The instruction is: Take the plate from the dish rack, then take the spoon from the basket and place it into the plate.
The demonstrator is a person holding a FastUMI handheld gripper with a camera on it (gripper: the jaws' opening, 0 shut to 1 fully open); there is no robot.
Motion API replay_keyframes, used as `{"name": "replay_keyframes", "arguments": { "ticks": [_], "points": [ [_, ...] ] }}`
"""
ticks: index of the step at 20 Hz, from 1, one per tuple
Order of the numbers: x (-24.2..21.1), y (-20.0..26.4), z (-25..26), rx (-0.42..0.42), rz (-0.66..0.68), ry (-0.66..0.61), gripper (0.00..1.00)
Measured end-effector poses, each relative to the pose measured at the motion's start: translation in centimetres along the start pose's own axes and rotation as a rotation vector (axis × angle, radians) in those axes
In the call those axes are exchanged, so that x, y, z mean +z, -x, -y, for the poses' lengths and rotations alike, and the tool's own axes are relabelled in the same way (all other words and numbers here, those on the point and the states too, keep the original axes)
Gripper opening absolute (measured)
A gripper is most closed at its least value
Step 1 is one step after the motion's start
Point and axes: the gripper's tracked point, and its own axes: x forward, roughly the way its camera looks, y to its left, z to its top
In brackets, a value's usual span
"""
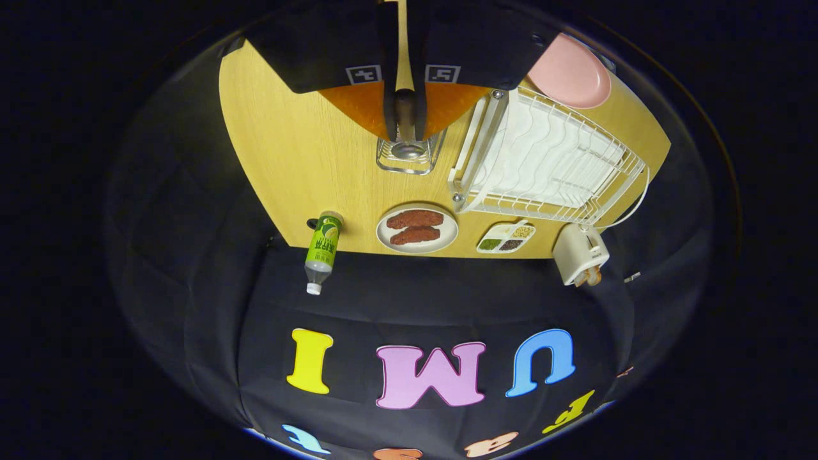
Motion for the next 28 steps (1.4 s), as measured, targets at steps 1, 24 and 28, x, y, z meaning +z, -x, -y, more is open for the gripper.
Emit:
{"name": "replay_keyframes", "arguments": {
  "ticks": [1, 24, 28],
  "points": [
    [0.8, 0.9, -0.6, 0.013, 0.012, 0.001, 0.10],
    [-11.8, 10.4, -24.2, 0.584, -0.206, 0.211, 0.10],
    [-12.9, 8.5, -24.1, 0.568, -0.212, 0.225, 0.10]
  ]
}}
